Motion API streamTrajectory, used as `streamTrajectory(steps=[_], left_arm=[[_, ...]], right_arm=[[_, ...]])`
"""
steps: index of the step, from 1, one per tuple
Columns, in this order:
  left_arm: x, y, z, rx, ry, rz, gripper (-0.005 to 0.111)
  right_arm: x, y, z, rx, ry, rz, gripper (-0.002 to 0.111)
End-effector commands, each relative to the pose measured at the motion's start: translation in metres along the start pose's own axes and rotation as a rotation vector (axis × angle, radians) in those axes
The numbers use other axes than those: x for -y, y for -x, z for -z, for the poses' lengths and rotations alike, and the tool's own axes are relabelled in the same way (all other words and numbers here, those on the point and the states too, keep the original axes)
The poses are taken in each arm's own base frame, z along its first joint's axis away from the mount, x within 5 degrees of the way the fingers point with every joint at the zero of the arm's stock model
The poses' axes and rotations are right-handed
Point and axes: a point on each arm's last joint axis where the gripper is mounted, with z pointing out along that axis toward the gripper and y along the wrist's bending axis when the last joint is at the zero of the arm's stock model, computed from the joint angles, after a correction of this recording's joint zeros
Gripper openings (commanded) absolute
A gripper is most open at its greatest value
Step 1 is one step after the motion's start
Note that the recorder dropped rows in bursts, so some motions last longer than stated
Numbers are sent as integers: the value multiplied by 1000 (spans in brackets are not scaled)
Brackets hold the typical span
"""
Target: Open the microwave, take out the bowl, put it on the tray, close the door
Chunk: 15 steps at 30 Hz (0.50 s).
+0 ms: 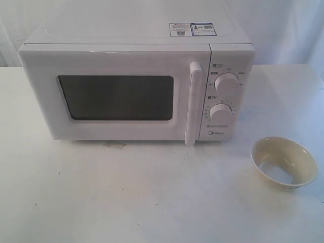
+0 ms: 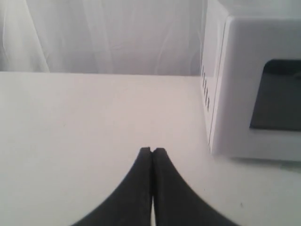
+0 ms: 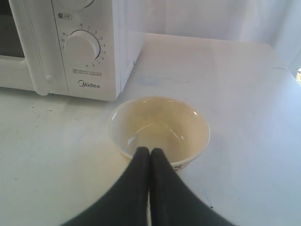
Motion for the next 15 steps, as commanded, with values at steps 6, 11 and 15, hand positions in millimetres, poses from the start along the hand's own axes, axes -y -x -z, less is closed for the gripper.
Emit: streamTrajectory(steps=[6, 11, 15], left_arm=[[-4, -54, -14, -158, 23, -29, 0], [-3, -59, -13, -210, 19, -45, 0], [-3, -59, -13, -212, 17, -39, 0]], right_arm=[[0, -1, 0, 1, -6, -2, 0], [0, -1, 0, 1, -6, -2, 0], [0, -1, 0, 1, -6, -2, 0]])
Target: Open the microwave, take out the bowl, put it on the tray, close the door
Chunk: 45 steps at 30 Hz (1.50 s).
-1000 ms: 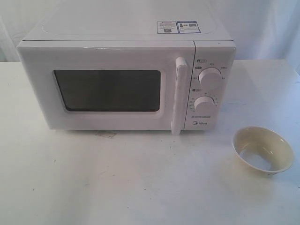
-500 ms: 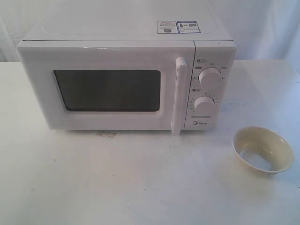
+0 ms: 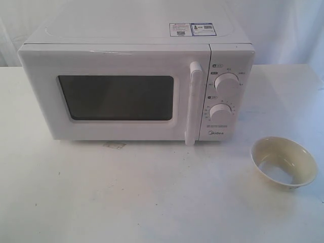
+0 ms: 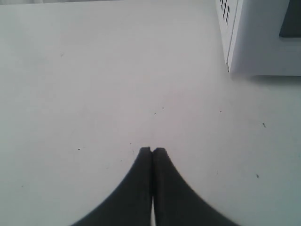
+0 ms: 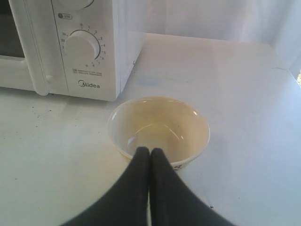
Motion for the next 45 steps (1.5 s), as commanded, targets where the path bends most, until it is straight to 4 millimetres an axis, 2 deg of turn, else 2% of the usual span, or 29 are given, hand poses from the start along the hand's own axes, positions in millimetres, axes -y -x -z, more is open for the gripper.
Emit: streamTrajectory(steps=[1, 45], left_arm=[[1, -2, 0, -8, -9, 15, 0], [2, -2, 0, -6, -42, 16, 0]], right_arm=[[0, -1, 0, 1, -6, -2, 0], [0, -1, 0, 1, -6, -2, 0]])
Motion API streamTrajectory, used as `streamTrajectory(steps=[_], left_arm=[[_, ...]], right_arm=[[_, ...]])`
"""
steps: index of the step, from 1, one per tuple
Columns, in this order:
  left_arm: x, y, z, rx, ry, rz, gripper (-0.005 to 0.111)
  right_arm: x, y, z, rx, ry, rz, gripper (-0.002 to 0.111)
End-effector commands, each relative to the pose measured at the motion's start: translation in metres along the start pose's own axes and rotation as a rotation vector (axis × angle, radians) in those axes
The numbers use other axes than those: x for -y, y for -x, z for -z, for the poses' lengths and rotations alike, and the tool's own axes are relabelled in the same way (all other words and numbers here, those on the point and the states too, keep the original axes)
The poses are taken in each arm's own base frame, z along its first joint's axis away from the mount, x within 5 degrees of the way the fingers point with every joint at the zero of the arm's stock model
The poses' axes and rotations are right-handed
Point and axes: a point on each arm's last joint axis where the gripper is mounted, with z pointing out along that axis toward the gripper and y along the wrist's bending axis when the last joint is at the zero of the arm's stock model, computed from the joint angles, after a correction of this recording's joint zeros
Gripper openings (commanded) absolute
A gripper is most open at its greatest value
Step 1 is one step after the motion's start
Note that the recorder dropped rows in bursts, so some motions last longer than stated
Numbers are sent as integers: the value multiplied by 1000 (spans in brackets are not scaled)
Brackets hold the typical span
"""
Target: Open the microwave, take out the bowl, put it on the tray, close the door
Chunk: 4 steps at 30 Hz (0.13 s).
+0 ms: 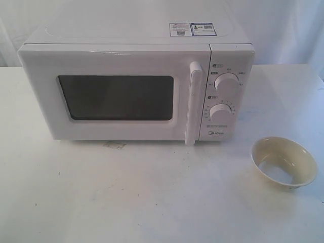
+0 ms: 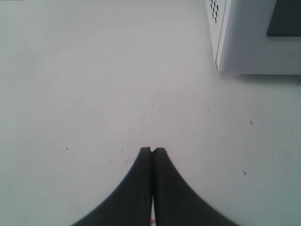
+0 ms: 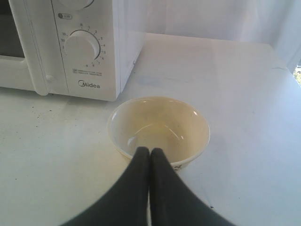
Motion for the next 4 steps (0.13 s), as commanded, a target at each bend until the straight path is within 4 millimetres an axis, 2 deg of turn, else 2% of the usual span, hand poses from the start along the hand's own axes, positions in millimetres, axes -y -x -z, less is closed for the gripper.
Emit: streamTrajectory(steps=[1, 4], left_arm=[[0, -2, 0, -3, -8, 2, 0], [0, -2, 0, -3, -8, 2, 0]], right_arm=[[0, -1, 0, 1, -6, -2, 0], [0, -1, 0, 1, -6, -2, 0]])
